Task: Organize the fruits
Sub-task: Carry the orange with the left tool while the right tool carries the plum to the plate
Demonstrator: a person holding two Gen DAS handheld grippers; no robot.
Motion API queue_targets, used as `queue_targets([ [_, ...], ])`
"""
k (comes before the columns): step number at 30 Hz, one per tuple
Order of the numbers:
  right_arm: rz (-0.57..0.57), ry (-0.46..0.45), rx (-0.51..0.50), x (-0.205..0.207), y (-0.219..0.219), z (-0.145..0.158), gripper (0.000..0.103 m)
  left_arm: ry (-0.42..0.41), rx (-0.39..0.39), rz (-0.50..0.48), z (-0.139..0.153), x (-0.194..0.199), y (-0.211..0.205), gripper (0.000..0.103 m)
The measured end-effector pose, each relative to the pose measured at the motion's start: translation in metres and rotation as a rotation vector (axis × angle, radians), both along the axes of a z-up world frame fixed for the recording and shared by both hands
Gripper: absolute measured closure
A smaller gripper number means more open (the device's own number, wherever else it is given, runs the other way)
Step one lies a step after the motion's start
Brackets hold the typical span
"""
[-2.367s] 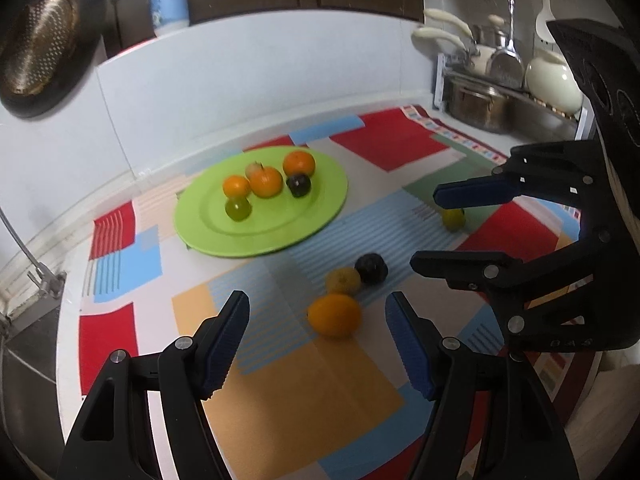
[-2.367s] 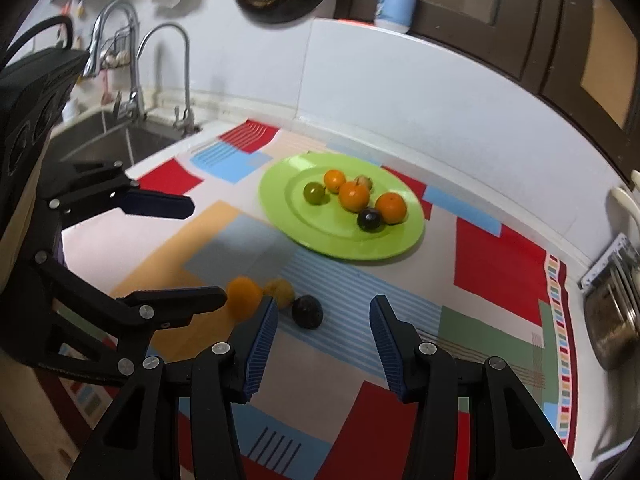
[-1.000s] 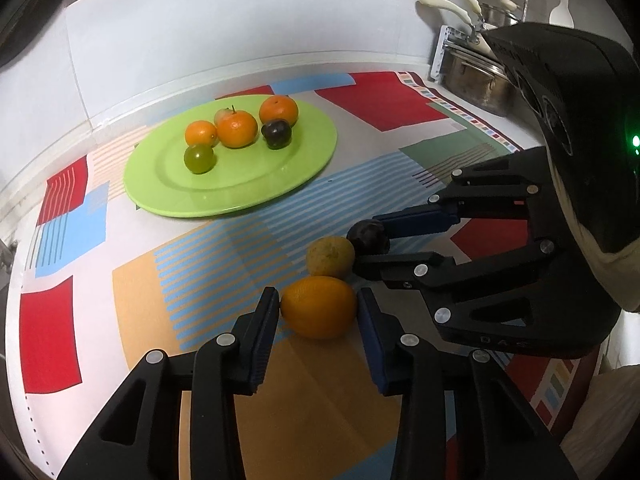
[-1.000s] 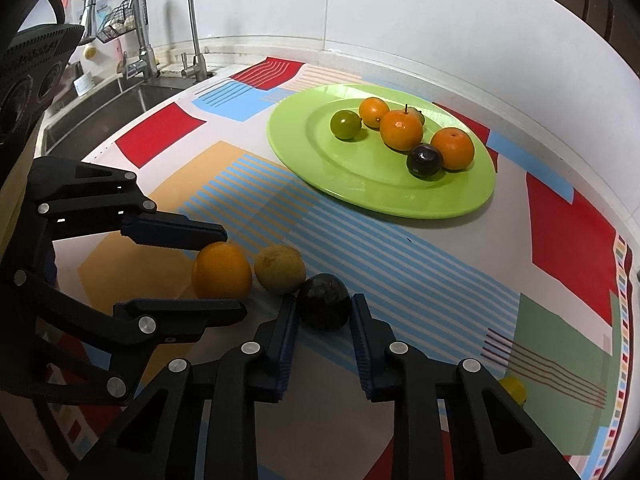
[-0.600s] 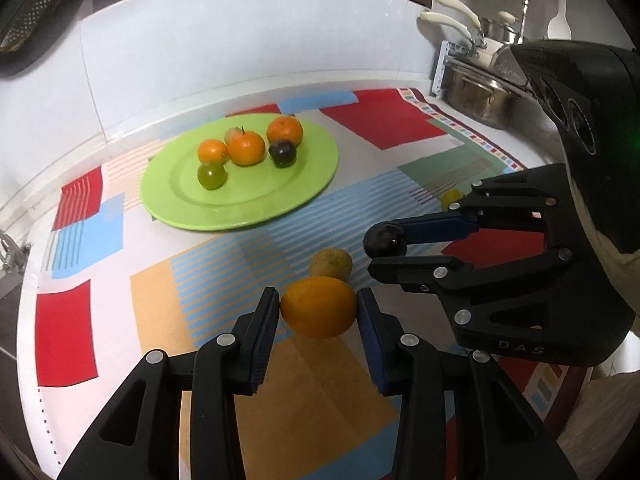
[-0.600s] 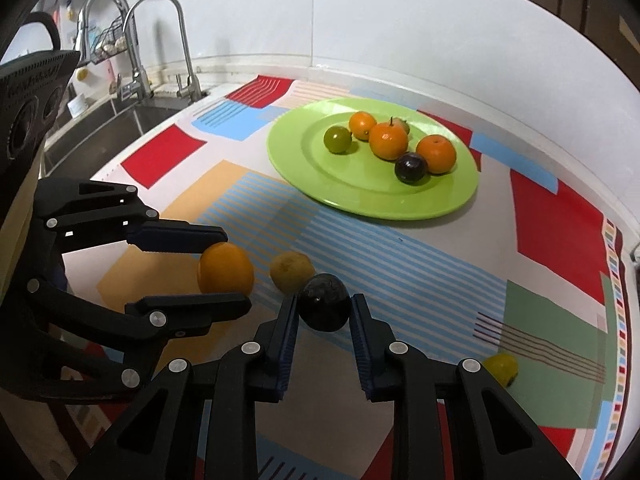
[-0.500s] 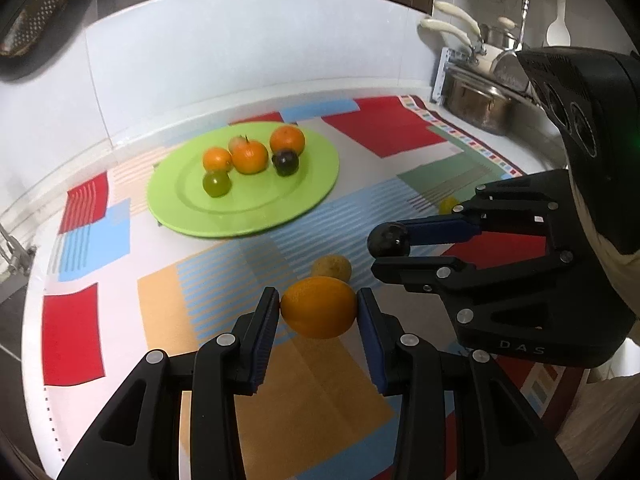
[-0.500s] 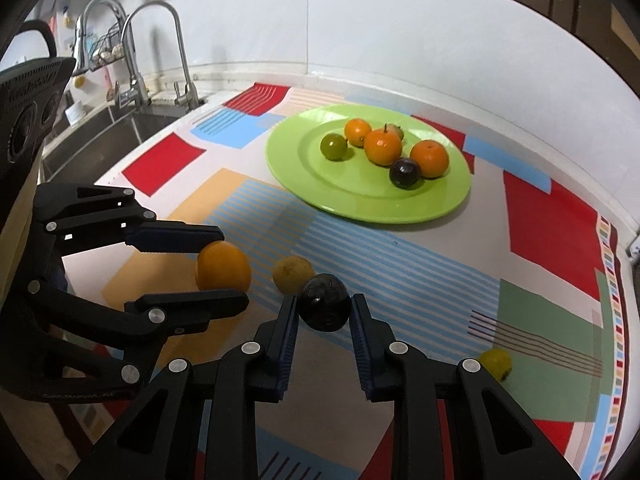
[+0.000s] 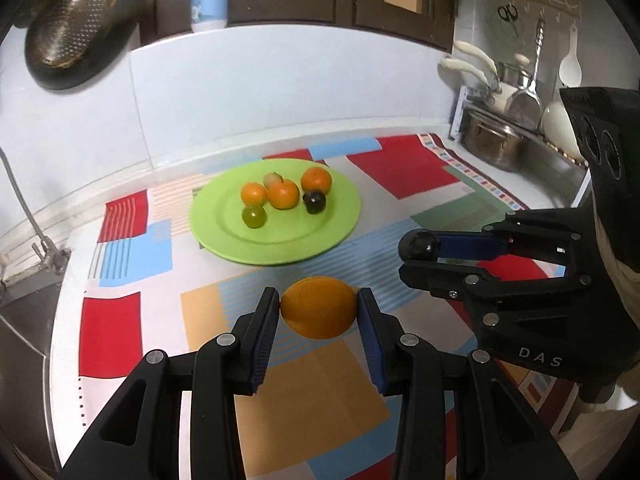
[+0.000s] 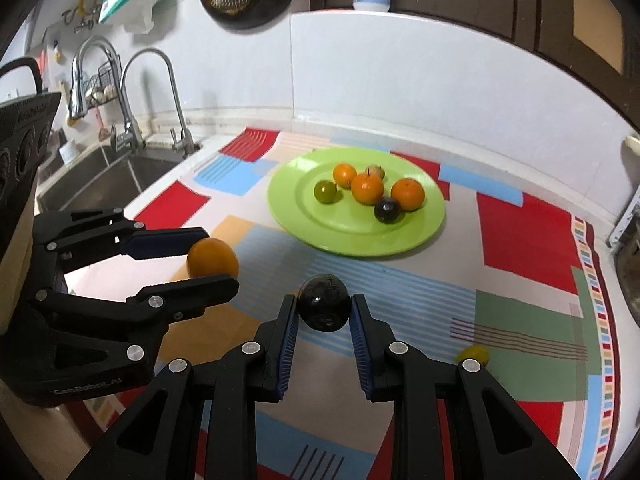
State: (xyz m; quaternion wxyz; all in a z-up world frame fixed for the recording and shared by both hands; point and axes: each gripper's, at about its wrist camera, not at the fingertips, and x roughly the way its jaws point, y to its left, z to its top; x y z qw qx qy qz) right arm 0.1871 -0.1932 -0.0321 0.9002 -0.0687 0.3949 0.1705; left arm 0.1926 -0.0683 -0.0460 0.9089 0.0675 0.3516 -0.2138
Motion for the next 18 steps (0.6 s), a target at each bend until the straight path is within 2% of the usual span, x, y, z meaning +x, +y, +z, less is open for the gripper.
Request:
queue_targets([
  [6, -0.048, -0.038, 0.043, -0.002, 0.001, 0.015, 0.076, -0.01, -0.019, 0.039, 0.012, 0.001, 0.011, 0.064],
  [18, -0.09, -0.09, 0.053, 0.008, 0.012, 0.035, 0.076, -0.037, -0.036, 0.064, 0.031, 0.02, 0.023, 0.064],
])
